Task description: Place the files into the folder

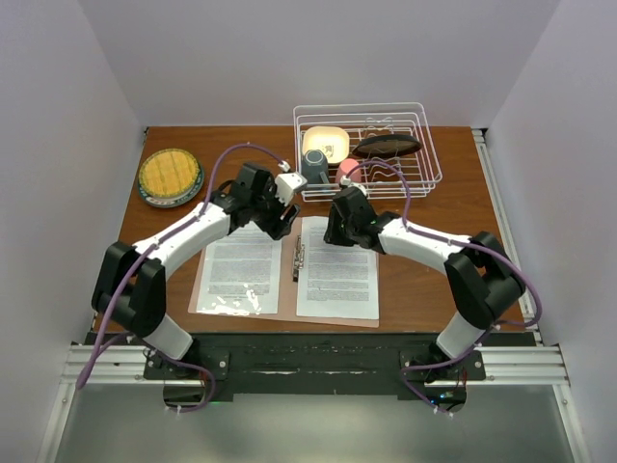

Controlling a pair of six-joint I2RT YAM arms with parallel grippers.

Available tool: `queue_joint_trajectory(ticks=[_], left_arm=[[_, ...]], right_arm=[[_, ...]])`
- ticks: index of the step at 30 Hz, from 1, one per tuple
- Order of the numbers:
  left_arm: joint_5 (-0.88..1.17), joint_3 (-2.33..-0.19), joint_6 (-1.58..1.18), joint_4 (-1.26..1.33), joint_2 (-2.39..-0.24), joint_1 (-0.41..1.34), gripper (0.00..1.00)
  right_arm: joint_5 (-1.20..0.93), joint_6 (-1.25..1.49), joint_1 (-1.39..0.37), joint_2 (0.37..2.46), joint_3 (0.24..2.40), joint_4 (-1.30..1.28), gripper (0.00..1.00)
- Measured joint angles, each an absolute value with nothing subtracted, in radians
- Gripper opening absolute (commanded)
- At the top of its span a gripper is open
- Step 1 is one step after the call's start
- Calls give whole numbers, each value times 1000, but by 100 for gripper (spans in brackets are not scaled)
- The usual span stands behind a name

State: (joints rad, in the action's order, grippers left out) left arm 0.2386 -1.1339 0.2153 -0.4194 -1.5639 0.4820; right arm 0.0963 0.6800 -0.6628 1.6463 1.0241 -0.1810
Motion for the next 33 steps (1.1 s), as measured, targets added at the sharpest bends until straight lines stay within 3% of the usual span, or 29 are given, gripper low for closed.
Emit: queue_joint_trajectory(ticks=[17, 33], left_arm=[[242, -1140, 109, -355, -1688, 525, 59], [218, -1156, 23, -338, -1803, 552, 65]], right_arm=[[115, 714, -695, 1768, 1011, -186, 25], [121, 760, -700, 1773, 979, -101, 21]])
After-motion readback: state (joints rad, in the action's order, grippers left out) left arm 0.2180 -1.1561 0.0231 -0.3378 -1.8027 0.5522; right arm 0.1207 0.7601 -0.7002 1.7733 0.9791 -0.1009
